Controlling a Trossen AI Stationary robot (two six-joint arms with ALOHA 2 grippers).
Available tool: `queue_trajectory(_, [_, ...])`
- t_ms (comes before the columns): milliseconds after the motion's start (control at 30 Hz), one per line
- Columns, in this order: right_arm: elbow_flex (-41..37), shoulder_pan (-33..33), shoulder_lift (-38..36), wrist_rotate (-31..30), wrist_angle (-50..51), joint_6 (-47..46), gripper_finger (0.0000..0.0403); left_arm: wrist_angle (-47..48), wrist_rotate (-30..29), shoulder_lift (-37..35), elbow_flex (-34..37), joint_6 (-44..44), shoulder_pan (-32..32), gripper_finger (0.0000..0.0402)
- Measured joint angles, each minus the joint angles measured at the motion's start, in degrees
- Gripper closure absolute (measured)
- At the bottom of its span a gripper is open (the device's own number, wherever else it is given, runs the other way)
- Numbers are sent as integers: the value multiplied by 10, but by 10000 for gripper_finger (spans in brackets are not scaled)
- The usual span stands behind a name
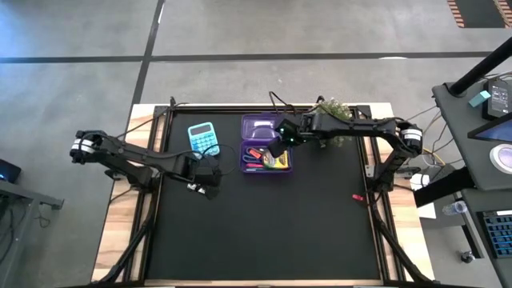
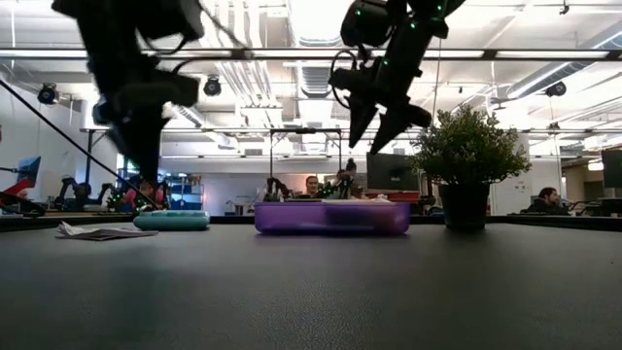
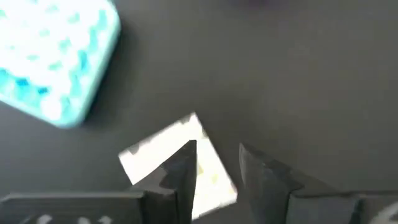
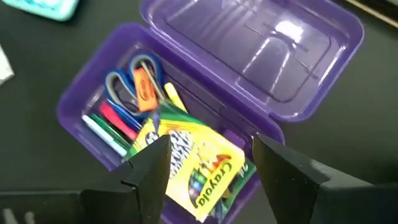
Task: Pack school essentials
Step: Put the white black sticky note into the purple supply box
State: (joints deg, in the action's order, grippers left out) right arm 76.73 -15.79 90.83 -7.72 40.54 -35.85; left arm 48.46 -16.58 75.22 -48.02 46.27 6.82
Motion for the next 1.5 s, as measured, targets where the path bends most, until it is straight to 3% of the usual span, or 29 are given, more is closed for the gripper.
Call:
queue_trajectory(67, [10, 4, 0, 2, -1, -2, 186, 2, 20, 0, 19, 15, -4, 284])
queue_trajectory(267, [17, 43, 0, 7, -4, -39, 186, 19, 17, 0, 85, 167, -33, 263])
queue_trajectory(433, [16, 92, 8, 2, -25, -67, 186, 15, 21, 0, 128, 213, -38, 263])
queue_trajectory(867, [16, 175, 68, -15, -59, -177, 186, -107, 44, -3, 162, 174, -37, 263])
queue_trajectory(1233, [16, 248, 118, -13, -113, -286, 186, -317, 124, 18, 161, 90, -24, 262])
queue_trajectory(1500, [16, 267, 167, -14, -193, -337, 186, -450, 192, 76, 156, 29, 5, 262])
